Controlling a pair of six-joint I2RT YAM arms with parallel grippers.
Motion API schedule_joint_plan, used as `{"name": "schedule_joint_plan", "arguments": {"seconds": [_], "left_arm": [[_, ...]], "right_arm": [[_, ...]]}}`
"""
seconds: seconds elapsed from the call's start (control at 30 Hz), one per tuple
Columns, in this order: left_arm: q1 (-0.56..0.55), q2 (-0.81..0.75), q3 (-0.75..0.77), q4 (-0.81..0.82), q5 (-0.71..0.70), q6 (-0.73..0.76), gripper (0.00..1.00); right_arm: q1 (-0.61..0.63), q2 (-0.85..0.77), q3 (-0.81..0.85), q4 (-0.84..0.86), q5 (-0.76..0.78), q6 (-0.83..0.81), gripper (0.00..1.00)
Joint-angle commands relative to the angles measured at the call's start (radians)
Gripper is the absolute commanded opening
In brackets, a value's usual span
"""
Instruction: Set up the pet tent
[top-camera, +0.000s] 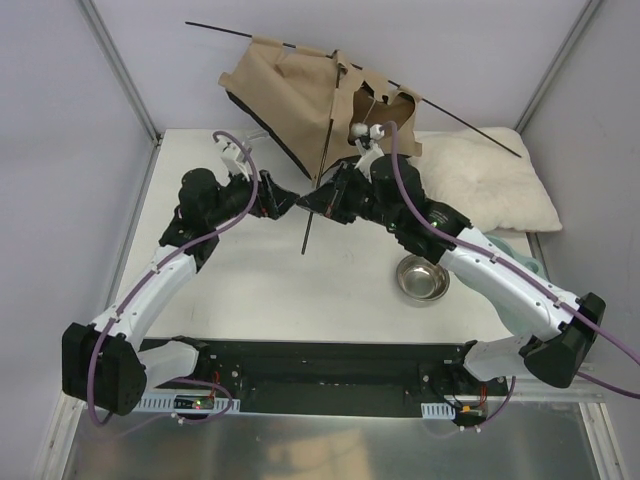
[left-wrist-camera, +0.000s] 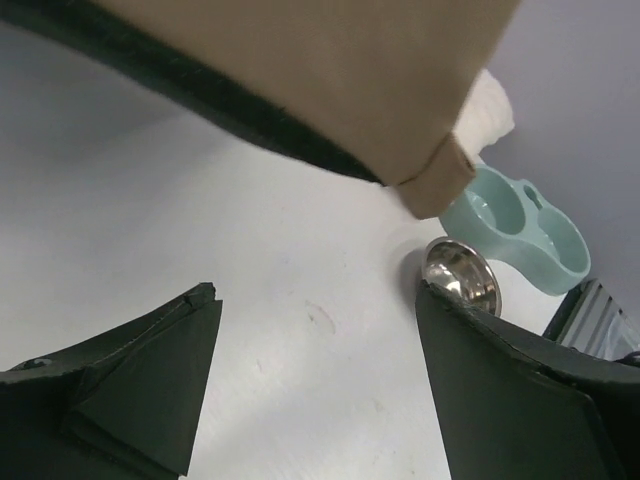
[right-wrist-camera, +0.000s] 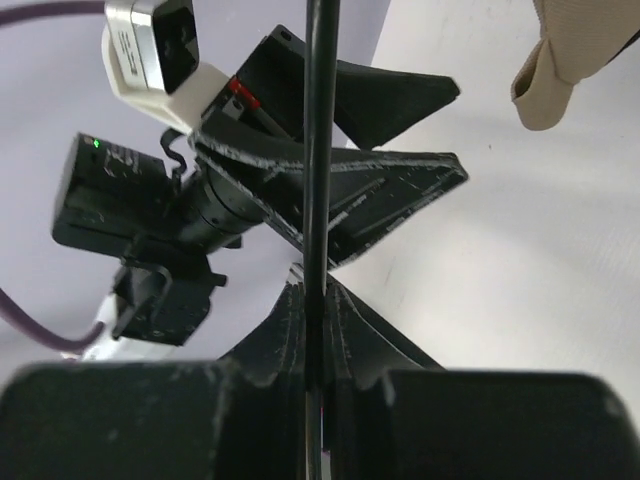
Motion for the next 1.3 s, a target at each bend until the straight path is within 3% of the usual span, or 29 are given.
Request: {"name": "schedule_joint_plan", "arguments": {"seconds": [0.0, 0.4, 0.6, 0.93, 1.17, 1.27], "left_arm": [[-0.07, 0.023, -0.038, 0.361, 0.036, 0.084, 0.81], [-0.16, 0.149, -0.037, 0.545, -0.108, 0.218, 0.79], [-0.168, 0.192, -0.079, 0.718, -0.166, 0.251, 0.69], [-0.168, 0.232, -0.08, 0.777, -0.18, 0.273, 0.62], [-0.168, 0.256, -0.069, 0.82, -0.168, 0.267, 0.68], [-0.168, 0.265, -0.061, 0.809, -0.157, 0.275, 0.54]], "right_arm": [[-0.025, 0.017, 0.058, 0.058, 0.027, 0.073, 0.0], [-0.039, 0.027, 0.067, 0.098, -0.027, 0.132, 0.0], [-0.042, 0.026, 0.061, 0.108, -0.021, 0.13, 0.0], [-0.043, 0.038, 0.058, 0.131, -0.021, 0.132, 0.0], [-0.042, 0.046, 0.056, 0.14, -0.025, 0.139, 0.0], [-0.042, 0.05, 0.058, 0.143, -0.024, 0.142, 0.0]]}}
